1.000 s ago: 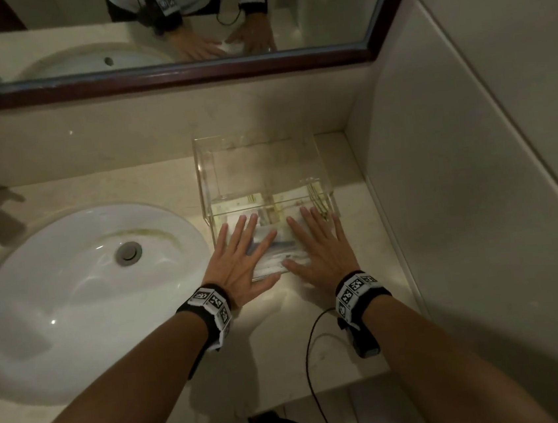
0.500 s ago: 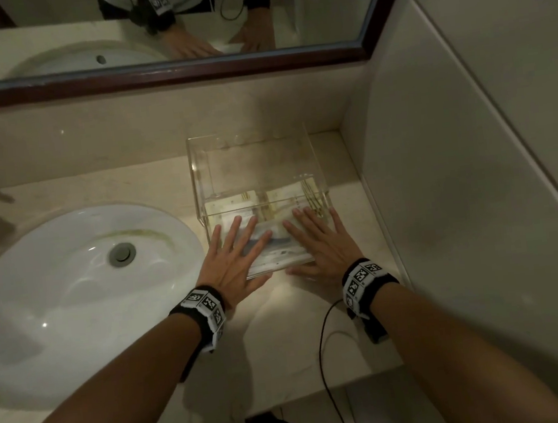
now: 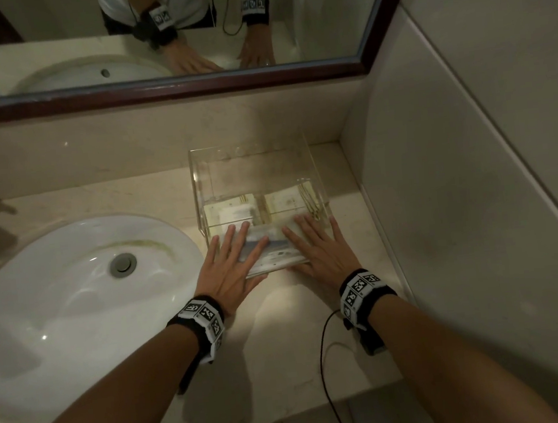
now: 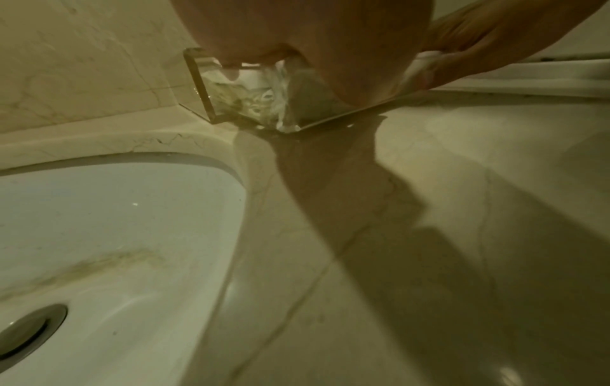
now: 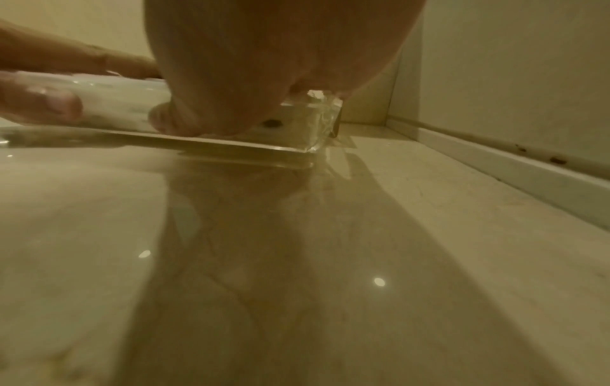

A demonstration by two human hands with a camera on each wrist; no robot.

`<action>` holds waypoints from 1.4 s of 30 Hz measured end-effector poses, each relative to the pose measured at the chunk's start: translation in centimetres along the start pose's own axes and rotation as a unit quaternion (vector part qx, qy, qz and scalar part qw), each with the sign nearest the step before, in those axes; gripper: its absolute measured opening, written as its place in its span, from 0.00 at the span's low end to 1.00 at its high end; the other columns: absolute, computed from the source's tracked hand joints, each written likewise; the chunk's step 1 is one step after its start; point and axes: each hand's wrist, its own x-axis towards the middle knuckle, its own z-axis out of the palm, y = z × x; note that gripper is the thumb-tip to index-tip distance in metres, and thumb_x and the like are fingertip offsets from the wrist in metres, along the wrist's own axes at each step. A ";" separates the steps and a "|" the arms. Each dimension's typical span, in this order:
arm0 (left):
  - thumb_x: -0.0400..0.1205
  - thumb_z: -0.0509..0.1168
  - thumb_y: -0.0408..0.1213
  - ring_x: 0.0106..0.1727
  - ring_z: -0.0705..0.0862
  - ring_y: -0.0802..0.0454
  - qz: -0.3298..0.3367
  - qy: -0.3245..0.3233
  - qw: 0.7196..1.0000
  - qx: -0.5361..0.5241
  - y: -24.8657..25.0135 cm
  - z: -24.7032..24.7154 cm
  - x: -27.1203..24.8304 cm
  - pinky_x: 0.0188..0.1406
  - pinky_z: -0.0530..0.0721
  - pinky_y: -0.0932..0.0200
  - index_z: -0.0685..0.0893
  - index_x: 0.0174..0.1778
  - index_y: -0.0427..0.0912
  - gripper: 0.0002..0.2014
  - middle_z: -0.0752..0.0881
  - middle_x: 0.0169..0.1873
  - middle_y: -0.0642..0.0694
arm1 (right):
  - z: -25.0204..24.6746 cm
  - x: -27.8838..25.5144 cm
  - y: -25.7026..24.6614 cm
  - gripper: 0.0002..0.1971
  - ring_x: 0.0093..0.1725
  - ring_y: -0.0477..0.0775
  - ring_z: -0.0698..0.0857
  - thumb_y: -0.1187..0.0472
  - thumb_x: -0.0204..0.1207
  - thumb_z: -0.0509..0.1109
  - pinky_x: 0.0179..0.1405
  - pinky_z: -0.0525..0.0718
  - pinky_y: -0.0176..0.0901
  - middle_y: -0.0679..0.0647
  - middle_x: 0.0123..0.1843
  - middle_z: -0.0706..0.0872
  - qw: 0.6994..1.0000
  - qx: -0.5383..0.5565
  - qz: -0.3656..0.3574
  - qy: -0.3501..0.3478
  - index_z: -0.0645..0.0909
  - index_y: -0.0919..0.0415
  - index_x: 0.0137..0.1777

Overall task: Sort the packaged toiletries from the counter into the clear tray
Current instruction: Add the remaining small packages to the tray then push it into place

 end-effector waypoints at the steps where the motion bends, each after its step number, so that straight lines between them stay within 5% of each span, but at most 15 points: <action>1: 0.80 0.43 0.65 0.84 0.55 0.38 0.001 0.005 1.000 0.002 -0.1 -0.1 0.1 0.79 0.61 0.34 0.48 0.83 0.57 0.35 0.53 0.84 0.41 | -0.2 0.1 -0.2 0.37 0.84 0.60 0.63 0.29 0.79 0.33 0.77 0.60 0.79 0.56 0.85 0.63 1.000 0.002 0.005 0.006 0.51 0.47 0.84; 4: 0.81 0.44 0.62 0.84 0.55 0.42 0.010 0.021 1.000 0.019 -0.4 -0.2 0.4 0.79 0.60 0.33 0.49 0.83 0.55 0.34 0.54 0.84 0.44 | -0.8 0.5 -0.6 0.32 0.82 0.59 0.68 0.35 0.84 0.36 0.76 0.62 0.78 0.55 0.83 0.69 0.999 -0.009 0.014 0.044 0.58 0.48 0.82; 8: 0.82 0.47 0.59 0.84 0.47 0.41 0.003 0.025 0.999 0.031 -1.2 -0.3 0.7 0.81 0.46 0.35 0.46 0.83 0.54 0.34 0.50 0.84 0.44 | -0.9 0.8 -0.6 0.29 0.80 0.57 0.71 0.43 0.81 0.63 0.75 0.63 0.75 0.54 0.80 0.73 0.994 -0.022 0.038 0.101 0.66 0.46 0.81; 11: 0.82 0.50 0.58 0.84 0.46 0.39 -0.016 0.024 0.999 0.028 -1.8 -0.6 1.1 0.81 0.42 0.35 0.48 0.83 0.56 0.33 0.49 0.84 0.42 | -1.3 1.0 -0.4 0.26 0.79 0.60 0.72 0.48 0.78 0.69 0.72 0.65 0.78 0.57 0.78 0.75 0.992 -0.043 0.056 0.105 0.74 0.51 0.76; 15: 0.81 0.55 0.58 0.83 0.56 0.35 -0.031 0.016 0.999 0.039 -2.4 -1.2 1.8 0.81 0.54 0.33 0.57 0.80 0.55 0.31 0.57 0.83 0.40 | -2.3 1.9 -0.4 0.24 0.80 0.62 0.68 0.51 0.75 0.70 0.73 0.68 0.74 0.57 0.78 0.72 0.992 -0.023 0.094 0.078 0.76 0.53 0.71; 20: 0.79 0.63 0.55 0.76 0.70 0.35 -0.035 0.000 0.999 0.037 -2.6 -2.3 3.2 0.73 0.70 0.32 0.72 0.71 0.51 0.25 0.71 0.77 0.42 | -3.9 3.5 0.0 0.21 0.70 0.58 0.74 0.55 0.67 0.76 0.65 0.78 0.61 0.51 0.71 0.76 0.988 -0.001 0.126 0.092 0.79 0.51 0.61; 24: 0.76 0.68 0.51 0.63 0.79 0.38 -0.038 0.011 0.999 0.024 -3.2 -3.2 4.5 0.62 0.79 0.38 0.70 0.65 0.46 0.25 0.78 0.67 0.41 | -4.7 4.9 0.2 0.20 0.63 0.60 0.78 0.58 0.66 0.77 0.55 0.81 0.53 0.53 0.62 0.80 0.986 0.025 0.130 0.100 0.78 0.54 0.59; 30: 0.70 0.74 0.43 0.53 0.81 0.41 -0.055 0.025 0.998 -0.019 -3.6 -4.6 6.6 0.51 0.80 0.47 0.75 0.62 0.45 0.26 0.81 0.58 0.42 | -5.7 7.2 0.6 0.22 0.62 0.61 0.77 0.56 0.69 0.77 0.53 0.80 0.55 0.55 0.61 0.80 0.988 -0.008 0.143 0.052 0.76 0.54 0.61; 35: 0.65 0.78 0.36 0.46 0.81 0.42 -0.052 0.025 0.996 -0.065 -3.8 -4.4 7.3 0.38 0.81 0.52 0.77 0.58 0.43 0.26 0.82 0.55 0.41 | -6.5 8.2 0.8 0.25 0.67 0.64 0.74 0.56 0.76 0.73 0.60 0.78 0.60 0.59 0.70 0.76 0.991 -0.022 0.133 -0.016 0.72 0.59 0.70; 42: 0.74 0.70 0.43 0.51 0.76 0.42 -0.074 -0.050 0.992 -0.092 -4.3 -5.1 7.7 0.47 0.76 0.51 0.77 0.52 0.42 0.15 0.80 0.53 0.41 | -7.9 9.1 0.3 0.29 0.73 0.65 0.70 0.55 0.76 0.71 0.68 0.71 0.64 0.61 0.76 0.72 0.985 -0.012 0.143 -0.091 0.68 0.61 0.75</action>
